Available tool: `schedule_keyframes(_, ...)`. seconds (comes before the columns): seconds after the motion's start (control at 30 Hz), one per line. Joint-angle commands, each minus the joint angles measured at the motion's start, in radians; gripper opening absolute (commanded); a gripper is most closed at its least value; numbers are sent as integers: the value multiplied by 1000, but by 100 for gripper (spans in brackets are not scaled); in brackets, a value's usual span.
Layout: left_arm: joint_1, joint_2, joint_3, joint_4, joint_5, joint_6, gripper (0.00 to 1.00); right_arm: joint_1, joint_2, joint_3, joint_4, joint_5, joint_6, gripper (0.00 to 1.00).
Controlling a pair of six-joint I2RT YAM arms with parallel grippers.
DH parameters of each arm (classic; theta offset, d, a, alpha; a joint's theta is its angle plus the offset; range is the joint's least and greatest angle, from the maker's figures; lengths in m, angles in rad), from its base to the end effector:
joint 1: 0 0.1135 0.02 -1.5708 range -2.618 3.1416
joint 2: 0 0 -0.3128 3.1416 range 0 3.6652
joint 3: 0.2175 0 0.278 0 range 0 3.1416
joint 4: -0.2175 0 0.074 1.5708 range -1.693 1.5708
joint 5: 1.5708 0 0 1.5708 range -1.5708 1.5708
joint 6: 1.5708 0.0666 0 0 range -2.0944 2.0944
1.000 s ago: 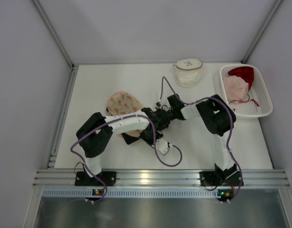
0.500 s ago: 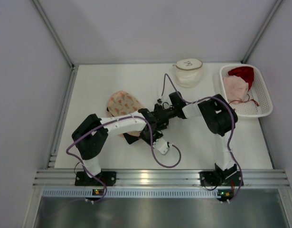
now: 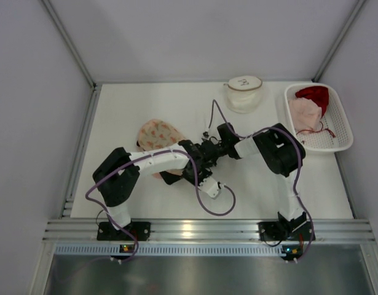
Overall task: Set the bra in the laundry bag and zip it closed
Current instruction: Adjust the bra in the laundry bag.
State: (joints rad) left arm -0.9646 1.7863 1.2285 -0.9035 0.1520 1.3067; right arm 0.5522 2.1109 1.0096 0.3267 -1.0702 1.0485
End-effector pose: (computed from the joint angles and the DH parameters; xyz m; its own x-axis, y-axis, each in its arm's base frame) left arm 0.1992 -0.3051 0.1873 0.6455 0.7438 -0.1738 0.7612 -0.6451 0.0662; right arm 0.3379 0.2768 0.0927 -0.9779 -0.1139 0.1753 0.1242 0.3577 0.9255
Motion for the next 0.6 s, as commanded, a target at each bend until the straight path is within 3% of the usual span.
schedule_keyframes(0.0, 3, -71, 25, 52, 43, -47, 14, 11, 31, -6, -15, 27, 56, 0)
schedule_keyframes(0.03, 3, -82, 29, 51, 43, -66, 32, 9, 26, -11, -11, 27, 54, 0)
schedule_keyframes(0.1, 1, -135, 35, 49, 47, -128, 45, 0, 15, -17, -8, 23, 51, 0)
schedule_keyframes(0.13, 1, -163, 29, 51, 61, -142, 59, -3, 11, -20, -5, 19, 51, 0)
schedule_keyframes(0.2, 6, -265, 9, 49, 76, -184, 69, -15, 1, -23, -3, 18, 39, 0)
schedule_keyframes(0.27, 13, -338, -41, 52, 99, -214, 73, -23, -5, -23, -21, 18, 22, 0)
schedule_keyframes(0.3, 18, -413, -59, 60, 103, -265, 90, -32, -5, -25, -21, 15, 18, 0)
schedule_keyframes(0.43, 81, -585, -208, 196, 38, -435, 98, -43, -9, -31, -23, 10, 10, 0)
schedule_keyframes(0.57, 165, -683, -367, 279, -29, -526, 98, -43, -15, -34, -15, 4, 18, 0)
